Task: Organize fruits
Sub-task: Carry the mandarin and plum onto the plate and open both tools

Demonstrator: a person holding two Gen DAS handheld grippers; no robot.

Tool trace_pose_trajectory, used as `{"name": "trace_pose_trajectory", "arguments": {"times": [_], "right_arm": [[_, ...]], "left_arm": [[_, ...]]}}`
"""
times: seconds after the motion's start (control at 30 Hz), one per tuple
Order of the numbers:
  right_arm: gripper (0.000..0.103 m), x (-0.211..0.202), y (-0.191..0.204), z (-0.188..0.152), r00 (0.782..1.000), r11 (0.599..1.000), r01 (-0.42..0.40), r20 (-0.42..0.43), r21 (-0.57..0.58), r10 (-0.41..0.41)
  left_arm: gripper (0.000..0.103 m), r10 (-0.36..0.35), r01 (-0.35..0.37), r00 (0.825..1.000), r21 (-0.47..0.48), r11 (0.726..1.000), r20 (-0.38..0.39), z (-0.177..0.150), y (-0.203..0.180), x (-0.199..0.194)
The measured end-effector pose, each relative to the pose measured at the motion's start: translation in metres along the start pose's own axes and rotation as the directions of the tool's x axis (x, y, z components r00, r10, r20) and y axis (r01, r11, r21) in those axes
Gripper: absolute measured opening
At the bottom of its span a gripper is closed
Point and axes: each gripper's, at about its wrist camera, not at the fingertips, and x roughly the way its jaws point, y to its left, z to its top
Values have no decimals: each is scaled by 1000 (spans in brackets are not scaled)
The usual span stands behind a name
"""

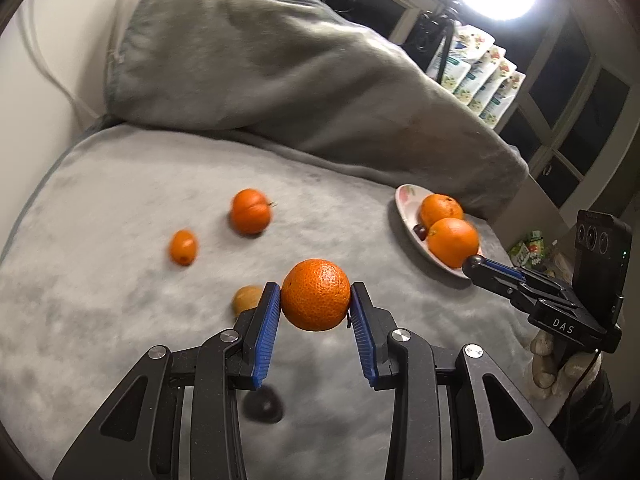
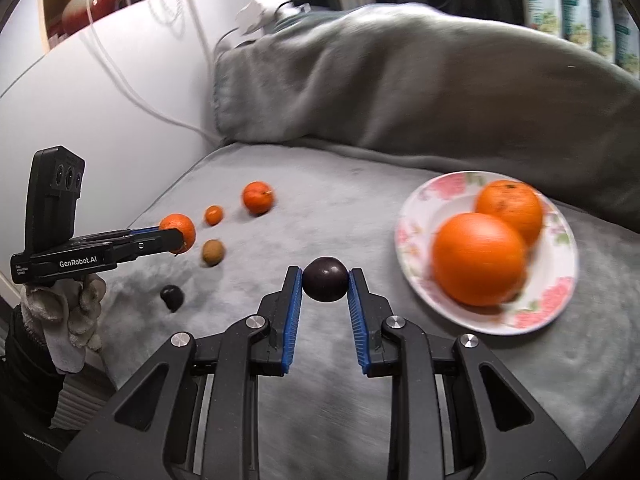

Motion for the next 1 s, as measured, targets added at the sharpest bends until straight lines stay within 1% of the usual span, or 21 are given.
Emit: {"name": "trace_pose_trajectory", "arguments": {"times": [0.27,0.43,0.7,1.0], "right_arm": [[24,-26,-35,-4,997,996,71,39,58,-73],[25,-37,-53,-6,992,990,103,56,91,-109],[25,-48,-74,-7,987,982,136,70,128,-146],[25,-54,-97,-9,980,972,168,80,164,-183]], "left_arm": [[34,-44,44,999,58,997,6,23,-29,16],[34,-69,68,998,100,993,9,40,-51,30],[34,-113,112,994,144,983,-3,58,-82,56],[34,-118,121,993,188,975,-31,76,-109,87]]}}
